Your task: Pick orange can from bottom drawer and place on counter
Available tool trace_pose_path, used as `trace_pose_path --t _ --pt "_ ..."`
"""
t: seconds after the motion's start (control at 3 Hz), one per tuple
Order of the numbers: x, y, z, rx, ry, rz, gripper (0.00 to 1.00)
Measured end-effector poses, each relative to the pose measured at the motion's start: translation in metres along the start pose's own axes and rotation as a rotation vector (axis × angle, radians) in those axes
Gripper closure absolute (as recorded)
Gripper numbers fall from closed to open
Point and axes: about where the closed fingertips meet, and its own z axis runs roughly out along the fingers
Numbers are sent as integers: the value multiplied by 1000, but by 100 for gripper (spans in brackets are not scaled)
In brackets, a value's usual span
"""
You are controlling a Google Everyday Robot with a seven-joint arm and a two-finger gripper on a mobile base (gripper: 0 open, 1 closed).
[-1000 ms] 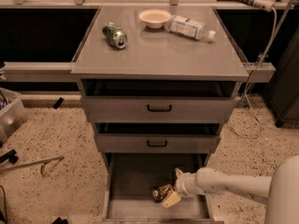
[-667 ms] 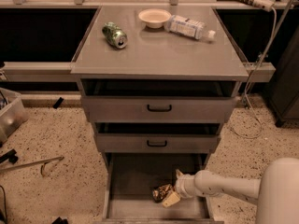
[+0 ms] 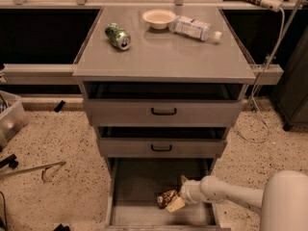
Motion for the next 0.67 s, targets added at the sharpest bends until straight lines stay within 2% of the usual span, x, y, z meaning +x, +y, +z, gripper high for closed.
trace_pose_path --t 0.67 --pt "11 2 43 -26 -31 9 0"
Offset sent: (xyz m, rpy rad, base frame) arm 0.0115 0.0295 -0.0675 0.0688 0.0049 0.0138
